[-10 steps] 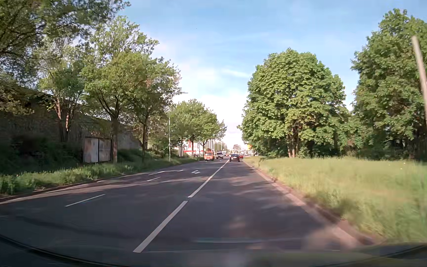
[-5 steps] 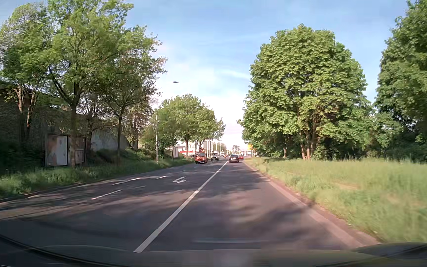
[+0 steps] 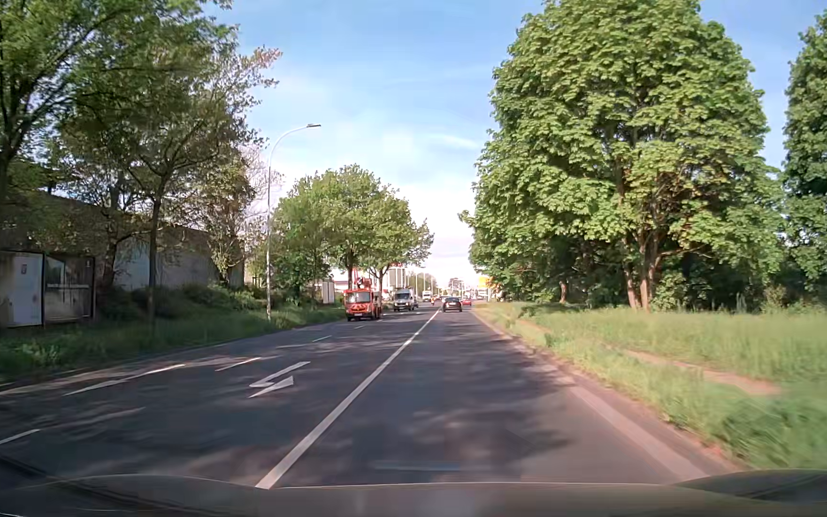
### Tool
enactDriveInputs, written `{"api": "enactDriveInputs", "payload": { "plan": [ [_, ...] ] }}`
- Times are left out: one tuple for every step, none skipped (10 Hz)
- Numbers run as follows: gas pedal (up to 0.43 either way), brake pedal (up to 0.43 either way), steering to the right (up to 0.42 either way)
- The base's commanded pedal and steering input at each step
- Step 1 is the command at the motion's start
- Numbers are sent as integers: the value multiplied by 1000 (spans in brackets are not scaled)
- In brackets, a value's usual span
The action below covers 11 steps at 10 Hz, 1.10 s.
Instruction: Follow the waypoints while adhering to traffic rules and regulations
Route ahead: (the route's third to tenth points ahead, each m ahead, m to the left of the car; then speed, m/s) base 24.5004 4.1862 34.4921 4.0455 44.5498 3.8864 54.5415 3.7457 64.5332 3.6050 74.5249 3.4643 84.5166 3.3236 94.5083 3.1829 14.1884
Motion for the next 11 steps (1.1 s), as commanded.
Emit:
{"api": "enactDriveInputs", "payload": {
  "plan": [
    [0,0,1],
    [0,0,0],
    [0,0,0],
    [0,0,0],
    [0,0,1],
    [0,0,0],
    [0,0,0],
    [0,0,1],
    [8,0,1],
    [8,0,1],
    [8,0,0]
  ]
}}
